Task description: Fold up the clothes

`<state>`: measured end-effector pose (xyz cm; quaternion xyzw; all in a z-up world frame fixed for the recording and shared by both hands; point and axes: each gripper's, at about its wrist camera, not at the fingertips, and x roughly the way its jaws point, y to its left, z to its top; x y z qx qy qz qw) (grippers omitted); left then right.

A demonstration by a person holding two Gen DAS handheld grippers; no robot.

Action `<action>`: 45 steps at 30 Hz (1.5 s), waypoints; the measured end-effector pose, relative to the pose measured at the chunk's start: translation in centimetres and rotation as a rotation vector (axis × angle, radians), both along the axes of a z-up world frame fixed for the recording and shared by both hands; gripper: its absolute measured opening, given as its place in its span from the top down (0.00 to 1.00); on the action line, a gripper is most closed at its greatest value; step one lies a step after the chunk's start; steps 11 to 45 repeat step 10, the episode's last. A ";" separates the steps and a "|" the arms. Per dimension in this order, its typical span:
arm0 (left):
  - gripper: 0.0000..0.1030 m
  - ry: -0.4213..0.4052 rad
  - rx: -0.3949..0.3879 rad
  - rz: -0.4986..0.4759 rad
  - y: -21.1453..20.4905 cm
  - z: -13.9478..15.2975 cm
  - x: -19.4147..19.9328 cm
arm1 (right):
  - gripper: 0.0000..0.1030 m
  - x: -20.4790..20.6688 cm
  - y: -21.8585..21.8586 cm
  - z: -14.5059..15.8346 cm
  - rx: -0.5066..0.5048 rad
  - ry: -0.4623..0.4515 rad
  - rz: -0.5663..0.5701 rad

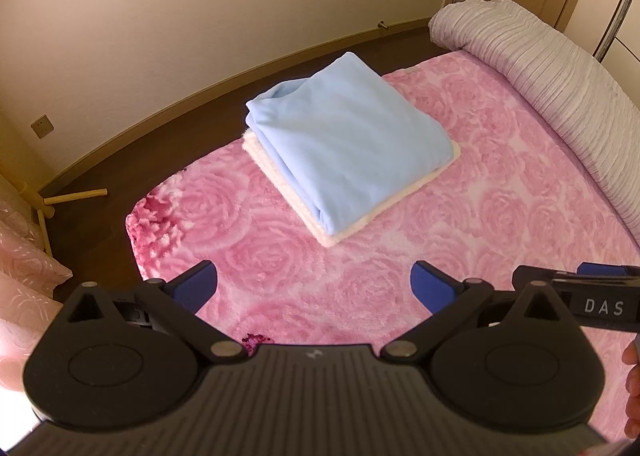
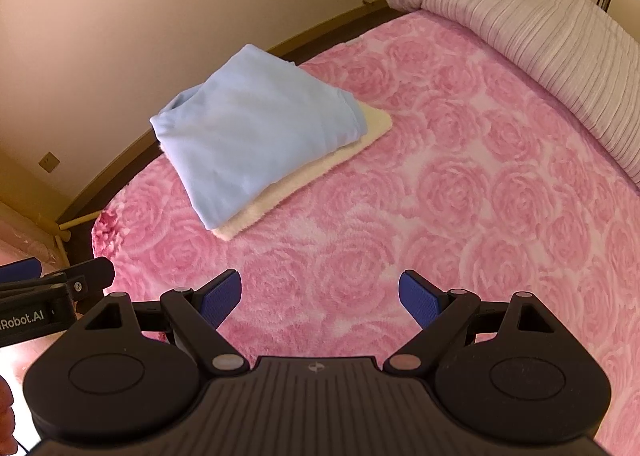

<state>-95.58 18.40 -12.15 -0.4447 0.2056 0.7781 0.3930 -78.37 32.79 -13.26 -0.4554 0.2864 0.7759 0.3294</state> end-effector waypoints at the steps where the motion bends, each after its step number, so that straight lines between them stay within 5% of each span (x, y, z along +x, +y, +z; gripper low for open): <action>1: 0.01 0.001 0.000 0.001 0.0 0.0 -0.1 | 0.14 -0.1 0.0 0.0 0.000 -0.002 0.001; 45: 0.01 0.044 0.015 0.001 -0.4 0.5 -0.3 | 0.14 -0.6 -0.7 0.3 0.009 -0.004 0.005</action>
